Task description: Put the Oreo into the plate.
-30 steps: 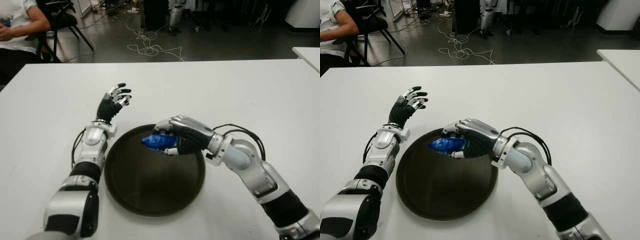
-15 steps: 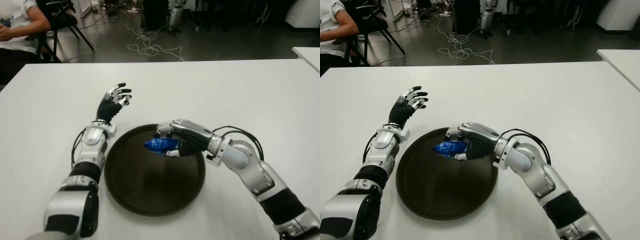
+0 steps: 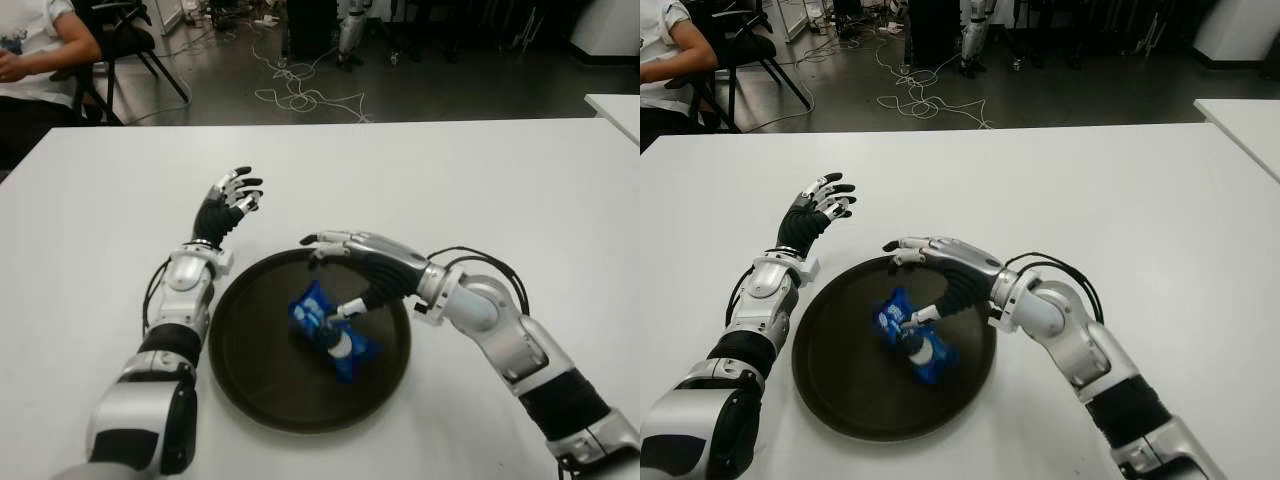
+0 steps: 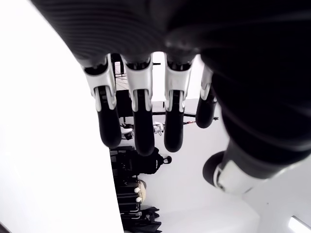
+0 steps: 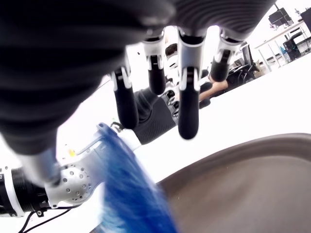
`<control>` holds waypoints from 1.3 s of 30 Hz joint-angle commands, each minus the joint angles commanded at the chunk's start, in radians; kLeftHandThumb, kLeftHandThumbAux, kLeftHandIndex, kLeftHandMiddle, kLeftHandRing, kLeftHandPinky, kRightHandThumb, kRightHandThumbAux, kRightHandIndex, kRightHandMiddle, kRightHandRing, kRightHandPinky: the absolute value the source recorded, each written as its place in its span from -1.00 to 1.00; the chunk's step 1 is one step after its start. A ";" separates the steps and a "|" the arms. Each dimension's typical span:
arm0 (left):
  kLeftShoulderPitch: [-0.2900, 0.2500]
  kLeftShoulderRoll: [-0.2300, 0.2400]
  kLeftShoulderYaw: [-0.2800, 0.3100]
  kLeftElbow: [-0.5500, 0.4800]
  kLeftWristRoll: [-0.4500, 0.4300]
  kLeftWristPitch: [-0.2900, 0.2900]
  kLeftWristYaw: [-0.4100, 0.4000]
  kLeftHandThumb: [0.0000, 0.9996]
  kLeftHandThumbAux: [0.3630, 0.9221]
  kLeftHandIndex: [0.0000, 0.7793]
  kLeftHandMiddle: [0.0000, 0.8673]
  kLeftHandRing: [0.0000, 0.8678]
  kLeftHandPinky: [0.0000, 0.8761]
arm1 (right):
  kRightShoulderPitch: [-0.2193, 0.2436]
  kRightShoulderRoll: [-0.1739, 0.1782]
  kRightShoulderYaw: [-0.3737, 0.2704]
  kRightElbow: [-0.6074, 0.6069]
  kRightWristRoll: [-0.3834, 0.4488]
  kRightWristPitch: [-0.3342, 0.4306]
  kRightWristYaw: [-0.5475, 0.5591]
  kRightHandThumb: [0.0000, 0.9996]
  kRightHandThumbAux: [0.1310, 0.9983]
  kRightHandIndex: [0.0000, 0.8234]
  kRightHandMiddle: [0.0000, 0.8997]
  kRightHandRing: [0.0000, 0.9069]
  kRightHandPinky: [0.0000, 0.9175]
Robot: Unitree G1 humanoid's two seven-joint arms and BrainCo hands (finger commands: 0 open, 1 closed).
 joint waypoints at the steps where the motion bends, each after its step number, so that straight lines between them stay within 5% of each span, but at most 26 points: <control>1: 0.000 0.000 0.000 0.000 0.000 0.001 0.001 -0.87 0.25 -0.53 -0.38 -0.39 -0.32 | 0.000 0.001 -0.001 0.001 0.000 0.001 -0.001 -1.00 -0.08 -1.00 -1.00 -1.00 -1.00; 24: 0.003 -0.002 0.002 0.002 -0.004 -0.017 -0.008 -0.90 0.28 -0.51 -0.36 -0.39 -0.33 | -0.019 0.011 -0.019 0.026 -0.042 0.064 -0.026 -1.00 0.05 -1.00 -1.00 -1.00 -1.00; 31: 0.000 -0.001 -0.002 0.006 0.004 -0.011 0.002 -0.90 0.28 -0.53 -0.38 -0.39 -0.32 | -0.084 -0.057 -0.094 0.095 0.034 0.026 0.020 -1.00 0.09 -1.00 -1.00 -1.00 -1.00; 39: -0.001 0.000 -0.002 0.007 0.007 -0.013 0.001 -0.91 0.29 -0.52 -0.38 -0.39 -0.31 | -0.081 -0.087 -0.189 0.054 0.124 0.089 0.036 -1.00 0.08 -1.00 -1.00 -1.00 -1.00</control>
